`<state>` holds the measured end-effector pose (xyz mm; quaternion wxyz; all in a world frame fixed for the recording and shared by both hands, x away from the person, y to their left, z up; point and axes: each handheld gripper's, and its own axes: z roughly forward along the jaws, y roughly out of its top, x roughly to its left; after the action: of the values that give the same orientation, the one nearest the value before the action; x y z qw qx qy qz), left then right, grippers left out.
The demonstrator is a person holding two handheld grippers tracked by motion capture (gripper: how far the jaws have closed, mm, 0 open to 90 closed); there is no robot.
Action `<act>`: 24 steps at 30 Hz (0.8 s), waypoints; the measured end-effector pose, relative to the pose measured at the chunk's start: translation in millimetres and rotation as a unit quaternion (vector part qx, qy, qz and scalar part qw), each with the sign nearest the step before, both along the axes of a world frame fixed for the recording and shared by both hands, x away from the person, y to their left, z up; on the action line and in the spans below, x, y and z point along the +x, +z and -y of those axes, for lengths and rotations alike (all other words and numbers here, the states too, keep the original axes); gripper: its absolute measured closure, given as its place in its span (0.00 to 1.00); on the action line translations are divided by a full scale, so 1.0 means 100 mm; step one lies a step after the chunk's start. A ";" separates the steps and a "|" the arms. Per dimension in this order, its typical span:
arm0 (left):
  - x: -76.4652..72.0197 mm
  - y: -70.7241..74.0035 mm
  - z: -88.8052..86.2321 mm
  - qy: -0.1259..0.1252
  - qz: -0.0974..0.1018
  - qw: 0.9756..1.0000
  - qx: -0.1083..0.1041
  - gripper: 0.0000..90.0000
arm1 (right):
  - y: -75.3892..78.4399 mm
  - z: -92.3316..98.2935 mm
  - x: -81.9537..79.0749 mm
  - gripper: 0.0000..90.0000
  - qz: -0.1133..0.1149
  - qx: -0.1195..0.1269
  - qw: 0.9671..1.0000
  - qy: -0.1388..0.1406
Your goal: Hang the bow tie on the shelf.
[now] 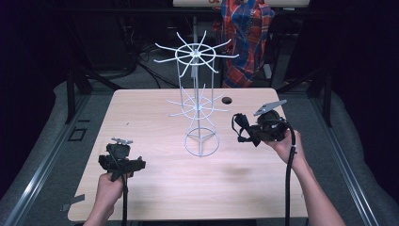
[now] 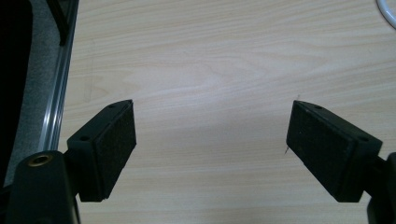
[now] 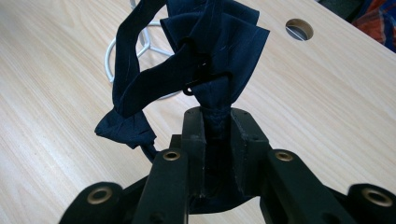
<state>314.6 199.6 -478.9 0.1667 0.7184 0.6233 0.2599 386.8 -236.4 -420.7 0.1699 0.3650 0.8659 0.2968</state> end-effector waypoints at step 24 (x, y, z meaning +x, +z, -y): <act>0.00 0.00 0.01 -0.002 0.000 1.000 -0.001 0.18 | 0.20 0.00 -0.01 0.86 0.023 0.031 0.999 0.005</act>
<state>315.0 198.2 -479.1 0.1681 0.7193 0.6222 0.2592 386.1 -236.8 -400.7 0.1765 0.3588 0.8542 0.3323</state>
